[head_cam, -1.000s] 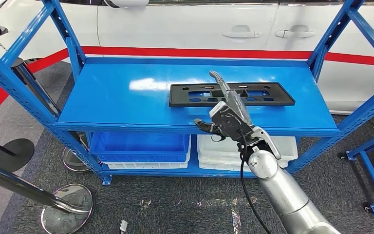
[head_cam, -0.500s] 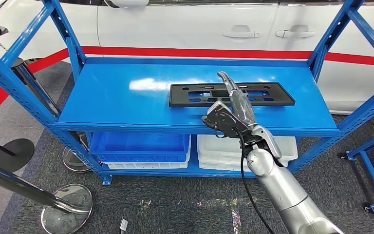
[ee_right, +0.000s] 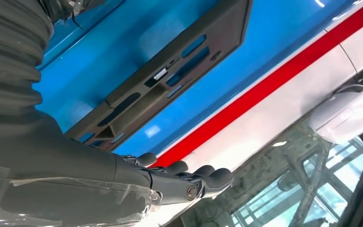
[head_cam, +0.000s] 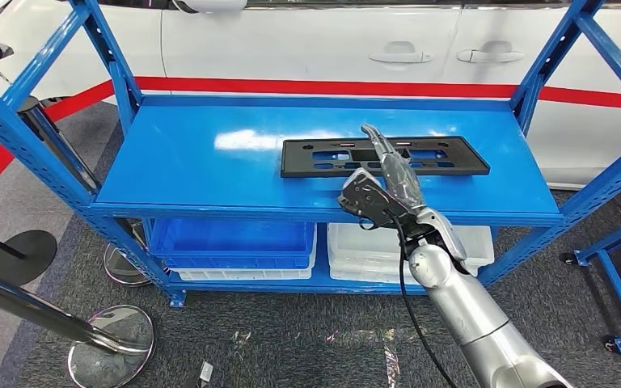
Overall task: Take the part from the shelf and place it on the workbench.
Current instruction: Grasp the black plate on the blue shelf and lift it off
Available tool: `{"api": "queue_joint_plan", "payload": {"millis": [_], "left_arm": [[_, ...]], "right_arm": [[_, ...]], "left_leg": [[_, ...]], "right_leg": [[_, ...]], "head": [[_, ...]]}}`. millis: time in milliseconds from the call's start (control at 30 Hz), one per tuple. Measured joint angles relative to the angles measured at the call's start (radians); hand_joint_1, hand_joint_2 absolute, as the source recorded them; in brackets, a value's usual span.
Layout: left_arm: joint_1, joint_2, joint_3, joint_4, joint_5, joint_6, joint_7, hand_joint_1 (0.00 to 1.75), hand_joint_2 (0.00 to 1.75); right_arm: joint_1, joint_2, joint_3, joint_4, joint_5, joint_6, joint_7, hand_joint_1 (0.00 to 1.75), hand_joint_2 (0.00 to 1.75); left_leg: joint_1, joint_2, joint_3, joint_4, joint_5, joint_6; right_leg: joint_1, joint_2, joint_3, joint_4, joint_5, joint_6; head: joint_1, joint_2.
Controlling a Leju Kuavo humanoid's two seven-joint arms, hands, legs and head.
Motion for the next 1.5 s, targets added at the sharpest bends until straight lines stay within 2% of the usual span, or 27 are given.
{"api": "queue_joint_plan", "payload": {"millis": [600, 700, 767, 800, 833, 867, 900, 967, 1033, 1067, 1133, 1233, 1300, 1500], "left_arm": [[0.000, -0.002, 0.007, 0.000, -0.006, -0.012, 0.000, 0.00, 0.00], [-0.001, 0.000, 0.008, 0.000, -0.050, 0.020, -0.023, 0.00, 0.00], [-0.004, 0.017, 0.009, -0.011, -0.227, 0.161, -0.112, 0.00, 0.00], [-0.004, 0.026, 0.025, -0.040, -0.373, 0.262, -0.174, 0.00, 0.00], [-0.007, 0.034, 0.056, -0.084, -0.582, 0.368, -0.238, 0.00, 0.00], [-0.015, 0.039, 0.112, -0.139, -0.815, 0.435, -0.278, 0.00, 0.00], [-0.030, 0.043, 0.181, -0.194, -1.059, 0.467, -0.302, 0.00, 0.00], [-0.072, 0.057, 0.350, -0.282, -1.545, 0.429, -0.312, 0.00, 0.00], [-0.100, 0.070, 0.489, -0.344, -1.868, 0.384, -0.326, 0.00, 0.00], [-0.110, 0.074, 0.538, -0.364, -1.947, 0.384, -0.340, 0.00, 0.00], [-0.121, 0.077, 0.624, -0.386, -1.948, 0.403, -0.376, 0.00, 0.00], [-0.135, 0.070, 0.743, -0.403, -1.647, 0.440, -0.426, 0.00, 0.00], [-0.145, 0.068, 0.796, -0.408, -1.523, 0.448, -0.443, 0.00, 0.00], [-0.165, 0.074, 0.894, -0.404, -1.473, 0.451, -0.481, 0.00, 0.00]], "right_arm": [[-0.003, 0.006, -0.002, 0.026, 0.000, 0.007, 0.000, 0.00, 1.75], [-0.002, 0.008, -0.003, 0.029, -0.002, -0.005, 0.015, 0.00, 1.75], [0.012, 0.007, -0.011, 0.017, -0.004, -0.044, 0.080, 0.00, 1.75], [0.030, 0.004, -0.020, -0.004, -0.001, -0.058, 0.132, 0.00, 1.75], [0.054, -0.001, -0.030, -0.035, 0.005, -0.064, 0.186, 0.00, 1.75], [0.082, -0.009, -0.041, -0.070, 0.013, -0.056, 0.227, 0.00, 1.75], [0.110, -0.018, -0.052, -0.104, 0.021, -0.045, 0.255, 0.00, 1.75], [0.160, -0.031, -0.078, -0.162, 0.034, -0.022, 0.272, 0.00, 1.75], [0.195, -0.039, -0.104, -0.206, 0.042, -0.012, 0.276, 0.00, 1.75], [0.209, -0.044, -0.116, -0.223, 0.044, -0.010, 0.278, 0.00, 1.75], [0.234, -0.054, -0.136, -0.260, 0.046, -0.009, 0.281, 0.00, 1.75], [0.263, -0.063, -0.158, -0.313, 0.046, -0.007, 0.284, 0.00, 1.75], [0.271, -0.066, -0.168, -0.336, 0.046, -0.007, 0.287, 0.00, 1.75], [0.294, -0.077, -0.186, -0.383, 0.046, -0.006, 0.297, 0.00, 1.75]], "left_leg": [[0.000, 0.000, 0.000, 0.000, 0.000, 0.000], [0.000, 0.000, 0.000, 0.000, 0.000, 0.000], [0.001, 0.001, 0.001, 0.000, 0.000, 0.000], [0.002, 0.001, 0.001, 0.001, 0.001, 0.000], [0.003, 0.001, 0.000, 0.001, 0.001, -0.001], [0.003, 0.001, 0.000, 0.001, 0.001, -0.001], [0.003, 0.001, -0.001, 0.001, 0.001, -0.001], [0.004, 0.003, 0.000, 0.000, 0.001, -0.001], [0.004, 0.007, 0.001, -0.001, 0.000, -0.001], [0.004, 0.009, 0.002, -0.002, 0.000, -0.001], [0.004, 0.009, 0.002, -0.002, 0.000, -0.001], [0.004, 0.008, 0.001, -0.002, 0.000, -0.001], [0.004, 0.008, 0.000, -0.001, 0.000, -0.001], [0.004, 0.007, 0.000, -0.001, 0.000, -0.001]], "right_leg": [[0.000, 0.000, 0.000, 0.000, 0.000, 0.000], [0.000, 0.000, 0.000, 0.000, 0.000, 0.000], [0.001, 0.000, -0.001, 0.000, 0.000, 0.000], [0.002, 0.000, -0.001, 0.000, 0.000, 0.000], [0.003, 0.000, -0.001, 0.000, 0.000, 0.000], [0.004, 0.000, -0.001, 0.000, 0.000, 0.000], [0.004, -0.001, -0.001, 0.000, 0.000, 0.000], [0.005, 0.002, -0.001, 0.000, 0.000, 0.000], [0.005, 0.007, -0.001, 0.001, 0.000, 0.000], [0.004, 0.008, -0.001, 0.001, 0.000, 0.000], [0.004, 0.008, -0.002, 0.001, 0.000, 0.000], [0.004, 0.008, -0.002, 0.000, 0.000, 0.000], [0.004, 0.007, -0.002, 0.000, 0.000, 0.000], [0.004, 0.007, -0.002, 0.000, 0.000, 0.000]], "head": [[0.000, 0.000], [0.000, 0.000], [0.000, 0.000], [0.001, 0.000], [0.001, 0.000], [0.001, 0.000], [0.002, 0.000], [0.001, 0.000], [0.001, 0.000], [0.001, 0.000], [0.001, 0.000], [0.002, 0.000], [0.001, 0.000], [0.001, 0.000]]}}
